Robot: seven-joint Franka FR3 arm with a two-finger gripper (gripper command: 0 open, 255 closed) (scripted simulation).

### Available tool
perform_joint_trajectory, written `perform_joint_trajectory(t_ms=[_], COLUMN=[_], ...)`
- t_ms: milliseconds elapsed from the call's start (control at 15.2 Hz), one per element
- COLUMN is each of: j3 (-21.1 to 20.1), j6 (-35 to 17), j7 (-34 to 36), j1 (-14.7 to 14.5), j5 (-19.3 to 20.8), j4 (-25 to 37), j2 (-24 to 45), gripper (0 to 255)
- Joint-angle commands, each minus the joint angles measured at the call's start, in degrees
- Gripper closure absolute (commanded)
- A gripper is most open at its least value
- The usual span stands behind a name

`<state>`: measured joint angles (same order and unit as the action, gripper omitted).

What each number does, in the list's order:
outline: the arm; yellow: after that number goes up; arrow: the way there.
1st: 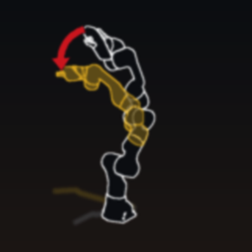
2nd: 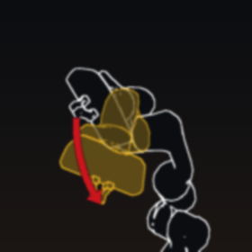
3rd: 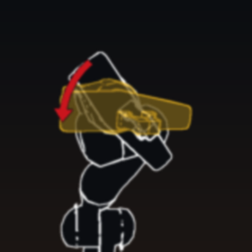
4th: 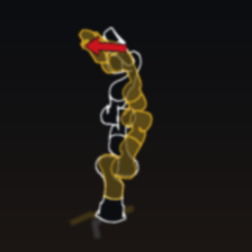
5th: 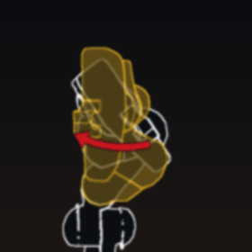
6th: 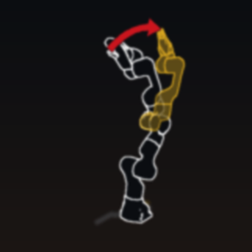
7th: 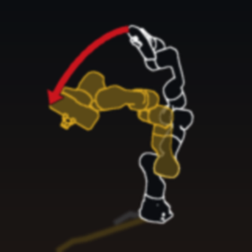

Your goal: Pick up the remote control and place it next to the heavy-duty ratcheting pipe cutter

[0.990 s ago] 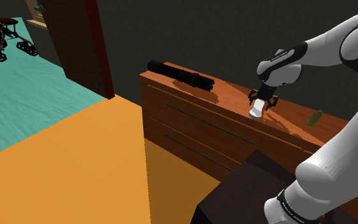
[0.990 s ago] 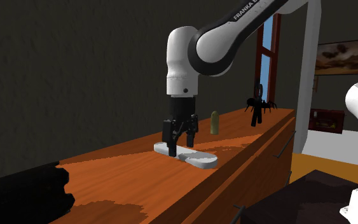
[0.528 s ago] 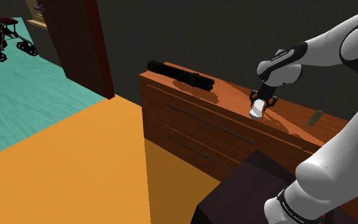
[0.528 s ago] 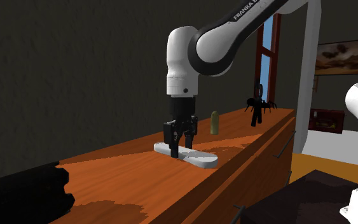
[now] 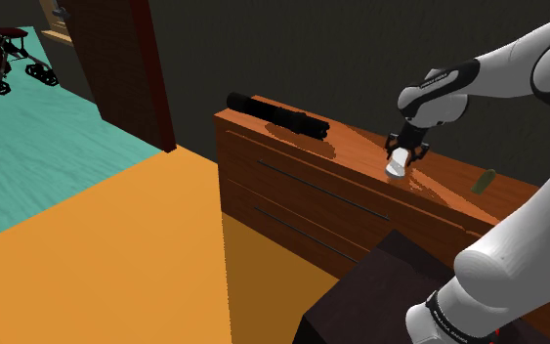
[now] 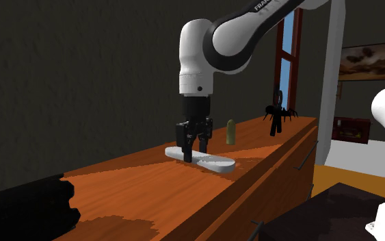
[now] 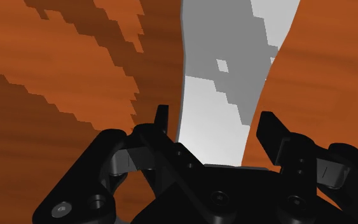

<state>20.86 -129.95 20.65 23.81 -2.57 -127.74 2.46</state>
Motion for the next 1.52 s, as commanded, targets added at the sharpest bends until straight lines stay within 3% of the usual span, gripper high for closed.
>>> perform_joint_trajectory(t_ms=[0, 1452], j3=[0.02, -0.43], j6=[1.53, 18.15], j7=[0.33, 2.69], j1=[-0.03, -0.26], j5=[0.45, 3.34], j4=[0.73, 11.02], j2=[-0.88, -7.66], gripper=[255, 255])
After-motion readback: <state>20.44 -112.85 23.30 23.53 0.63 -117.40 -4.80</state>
